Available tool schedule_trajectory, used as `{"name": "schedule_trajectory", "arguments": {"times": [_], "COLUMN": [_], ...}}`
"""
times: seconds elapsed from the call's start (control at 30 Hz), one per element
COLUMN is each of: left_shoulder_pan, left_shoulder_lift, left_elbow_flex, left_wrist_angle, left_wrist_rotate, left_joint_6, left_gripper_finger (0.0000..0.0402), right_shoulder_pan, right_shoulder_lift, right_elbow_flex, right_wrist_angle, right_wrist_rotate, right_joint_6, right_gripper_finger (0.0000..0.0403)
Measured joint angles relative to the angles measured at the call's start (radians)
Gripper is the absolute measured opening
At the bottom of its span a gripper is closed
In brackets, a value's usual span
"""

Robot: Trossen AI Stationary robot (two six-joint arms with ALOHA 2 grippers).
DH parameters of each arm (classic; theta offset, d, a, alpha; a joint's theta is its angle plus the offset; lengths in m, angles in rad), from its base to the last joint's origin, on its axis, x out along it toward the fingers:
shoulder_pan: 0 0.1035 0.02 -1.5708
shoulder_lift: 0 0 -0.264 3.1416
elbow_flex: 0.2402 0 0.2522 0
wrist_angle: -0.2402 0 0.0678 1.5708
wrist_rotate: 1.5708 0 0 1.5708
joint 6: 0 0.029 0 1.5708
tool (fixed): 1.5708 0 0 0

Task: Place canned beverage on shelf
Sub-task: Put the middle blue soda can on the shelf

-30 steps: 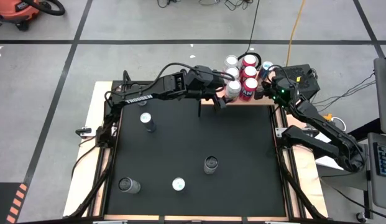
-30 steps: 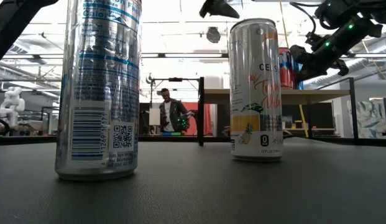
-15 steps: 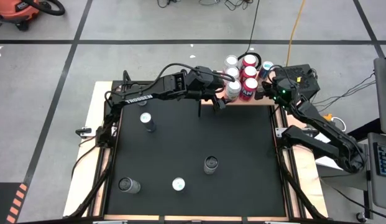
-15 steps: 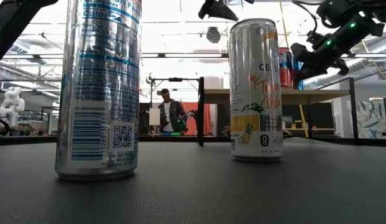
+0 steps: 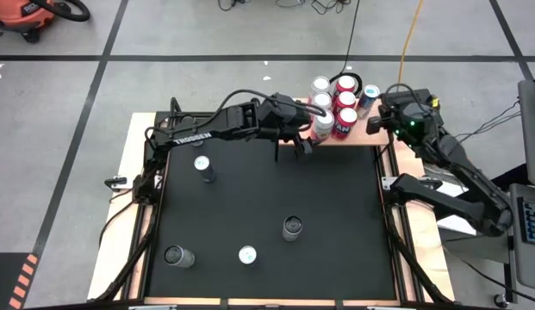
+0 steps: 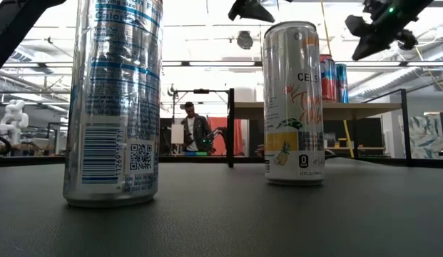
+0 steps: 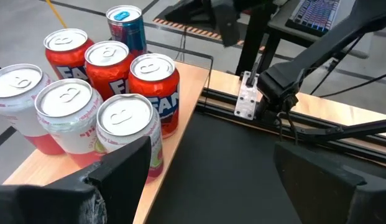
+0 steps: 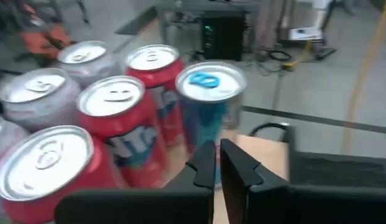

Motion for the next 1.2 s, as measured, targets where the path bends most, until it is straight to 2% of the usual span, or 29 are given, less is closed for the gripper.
{"name": "schedule_trajectory", "arguments": {"times": [0.27, 0.57, 0.7, 0.97, 1.2], "left_shoulder_pan": [0.0, -0.002, -0.005, -0.018, -0.024], "left_shoulder_lift": [0.0, 0.0, 0.0, 0.0, 0.0], "left_elbow_flex": [0.0, 0.0, 0.0, 0.0, 0.0], "left_wrist_angle": [0.0, 0.0, 0.0, 0.0, 0.001], "left_wrist_rotate": [0.0, 0.0, 0.0, 0.0, 0.0], "left_joint_6": [0.008, 0.003, 0.008, 0.01, 0.01], "left_gripper_finger": [0.0342, 0.0342, 0.0342, 0.0342, 0.0342], "right_shoulder_pan": [0.046, 0.048, 0.048, 0.081, 0.097], "right_shoulder_lift": [0.101, 0.191, 0.225, 0.295, 0.294], "right_elbow_flex": [0.058, 0.059, 0.059, 0.059, 0.059], "right_wrist_angle": [-0.043, 0.142, 0.109, 0.061, 0.024], "right_wrist_rotate": [-0.024, 0.004, 0.004, 0.134, 0.142], "right_joint_6": [-0.013, 0.037, 0.14, 0.143, 0.139], "right_gripper_finger": [0.0, 0.0, 0.0, 0.0, 0.0]}}
